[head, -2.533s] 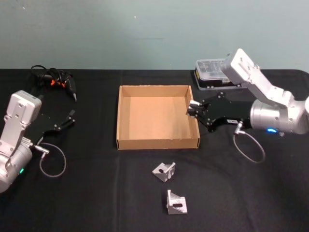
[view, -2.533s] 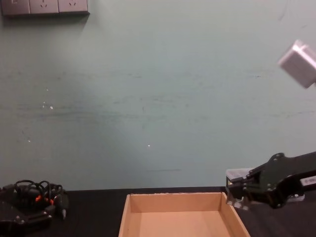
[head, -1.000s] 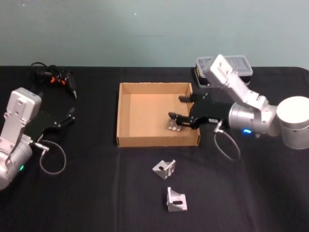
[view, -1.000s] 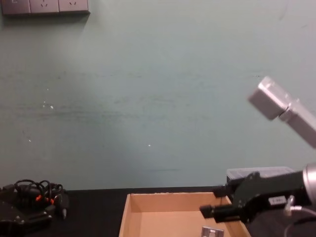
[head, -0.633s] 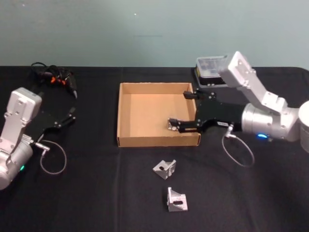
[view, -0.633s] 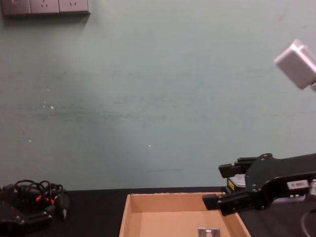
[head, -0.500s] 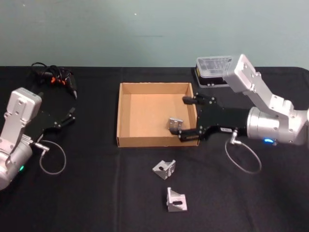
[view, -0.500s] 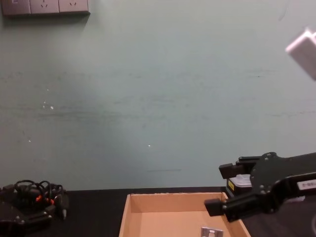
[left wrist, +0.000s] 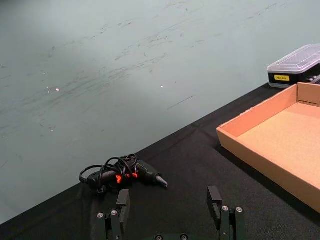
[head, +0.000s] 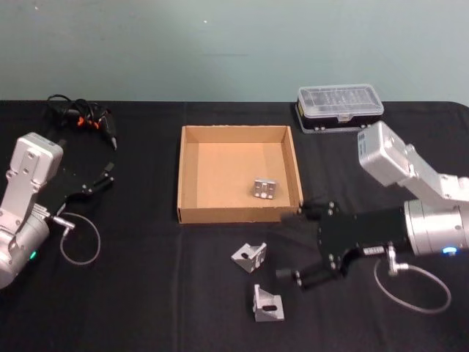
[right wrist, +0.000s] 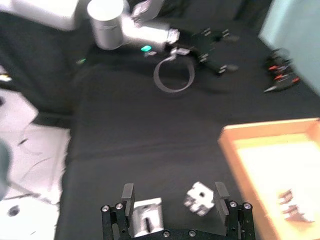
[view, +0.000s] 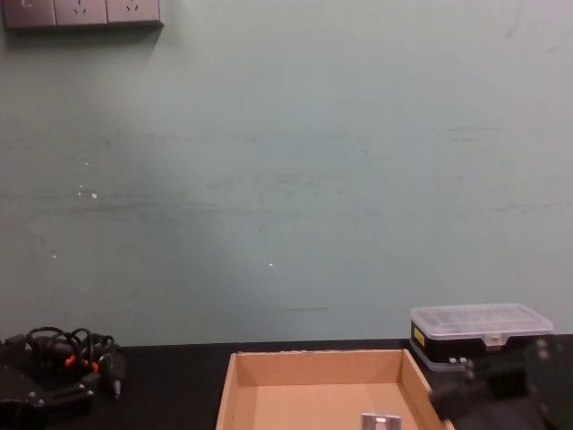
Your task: Use one hand to pick up the angle iron from the table and place it into the box.
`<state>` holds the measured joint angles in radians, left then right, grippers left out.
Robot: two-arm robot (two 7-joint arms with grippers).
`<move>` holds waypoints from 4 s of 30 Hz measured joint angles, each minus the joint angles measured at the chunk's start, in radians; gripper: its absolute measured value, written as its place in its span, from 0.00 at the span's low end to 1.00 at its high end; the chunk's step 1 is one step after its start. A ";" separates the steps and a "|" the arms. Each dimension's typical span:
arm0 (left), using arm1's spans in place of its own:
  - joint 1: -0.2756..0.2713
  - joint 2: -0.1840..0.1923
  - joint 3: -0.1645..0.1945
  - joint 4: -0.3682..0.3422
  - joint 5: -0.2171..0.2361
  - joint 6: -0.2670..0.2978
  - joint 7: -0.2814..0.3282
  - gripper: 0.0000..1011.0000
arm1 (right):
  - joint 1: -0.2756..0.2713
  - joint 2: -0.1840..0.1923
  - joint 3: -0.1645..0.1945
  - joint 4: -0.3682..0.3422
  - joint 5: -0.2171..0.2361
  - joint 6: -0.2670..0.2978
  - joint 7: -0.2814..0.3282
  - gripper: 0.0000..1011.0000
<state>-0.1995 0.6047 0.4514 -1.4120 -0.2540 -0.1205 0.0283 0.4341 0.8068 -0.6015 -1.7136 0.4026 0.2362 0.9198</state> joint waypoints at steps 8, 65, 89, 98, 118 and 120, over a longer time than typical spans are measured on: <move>0.000 0.000 0.000 0.000 0.000 0.000 0.000 1.00 | 0.014 0.034 -0.065 0.016 -0.002 0.023 0.063 0.99; 0.000 0.000 0.000 0.000 0.000 0.000 0.000 1.00 | 0.139 -0.141 -0.281 0.296 -0.018 -0.053 0.064 0.99; 0.000 0.000 0.000 0.000 0.000 0.000 0.000 1.00 | 0.132 -0.133 -0.281 0.285 -0.013 -0.049 0.042 0.45; 0.000 0.000 0.000 0.000 0.000 0.000 0.000 1.00 | 0.121 -0.116 -0.251 0.239 -0.003 -0.049 0.007 0.45; 0.000 0.000 0.000 0.000 0.000 0.000 0.000 1.00 | 0.173 -0.216 -0.135 0.266 -0.058 -0.097 -0.179 0.45; 0.000 0.000 0.000 0.000 0.000 0.000 0.000 1.00 | 0.184 -0.236 -0.136 0.293 -0.066 -0.104 -0.179 0.45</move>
<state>-0.1995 0.6047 0.4515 -1.4120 -0.2538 -0.1205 0.0283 0.6179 0.5707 -0.7378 -1.4208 0.3368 0.1325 0.7405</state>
